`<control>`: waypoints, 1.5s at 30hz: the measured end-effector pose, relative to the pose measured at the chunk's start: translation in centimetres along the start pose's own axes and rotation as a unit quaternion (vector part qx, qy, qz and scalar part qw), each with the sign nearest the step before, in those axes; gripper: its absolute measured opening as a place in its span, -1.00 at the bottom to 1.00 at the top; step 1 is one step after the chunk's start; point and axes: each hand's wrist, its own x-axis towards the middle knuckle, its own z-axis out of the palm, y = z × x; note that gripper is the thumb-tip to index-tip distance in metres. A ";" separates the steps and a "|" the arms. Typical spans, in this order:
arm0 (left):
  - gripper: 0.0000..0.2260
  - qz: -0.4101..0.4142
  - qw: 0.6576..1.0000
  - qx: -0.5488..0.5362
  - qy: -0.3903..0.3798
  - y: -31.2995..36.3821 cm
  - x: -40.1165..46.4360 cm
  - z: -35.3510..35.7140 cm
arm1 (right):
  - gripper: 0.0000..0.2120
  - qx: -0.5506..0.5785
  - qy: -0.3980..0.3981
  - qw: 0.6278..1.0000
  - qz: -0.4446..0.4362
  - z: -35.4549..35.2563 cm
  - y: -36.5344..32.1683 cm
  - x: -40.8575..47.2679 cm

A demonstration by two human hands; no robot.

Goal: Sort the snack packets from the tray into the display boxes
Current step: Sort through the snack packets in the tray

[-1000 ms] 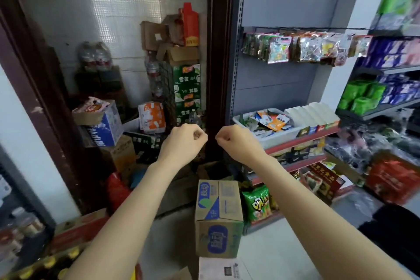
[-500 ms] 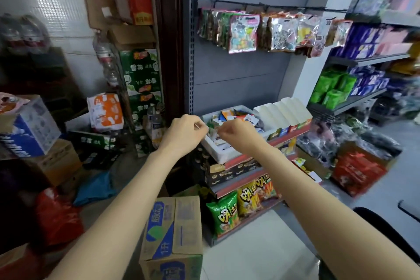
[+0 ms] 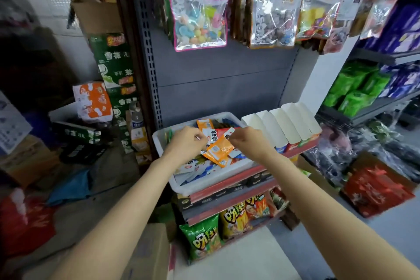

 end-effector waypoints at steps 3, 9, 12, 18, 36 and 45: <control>-0.81 -0.020 1.000 0.001 0.012 0.6 3.2 2.6 | -0.75 -0.012 -0.022 1.000 0.000 -0.7 3.4 3.5; -0.81 -0.060 0.998 -0.012 0.026 0.3 8.6 6.4 | -0.75 -0.024 -0.069 0.997 -0.007 -0.5 7.3 9.6; -0.82 -0.070 0.997 0.010 0.028 -0.2 11.1 7.4 | -0.77 -0.034 -0.082 0.996 -0.026 0.0 8.7 12.6; -0.85 -0.077 0.996 0.053 -0.008 -1.6 16.1 10.6 | -0.68 -0.081 -0.115 0.988 -0.059 1.3 10.7 17.2; -0.43 -0.157 0.950 0.269 0.009 -1.7 16.4 18.3 | -0.50 -0.266 -0.263 0.846 -0.380 2.3 17.2 22.3; -0.74 -0.130 0.951 0.230 0.159 3.2 14.9 18.8 | -0.81 0.069 -0.180 0.934 -0.302 0.1 18.8 21.5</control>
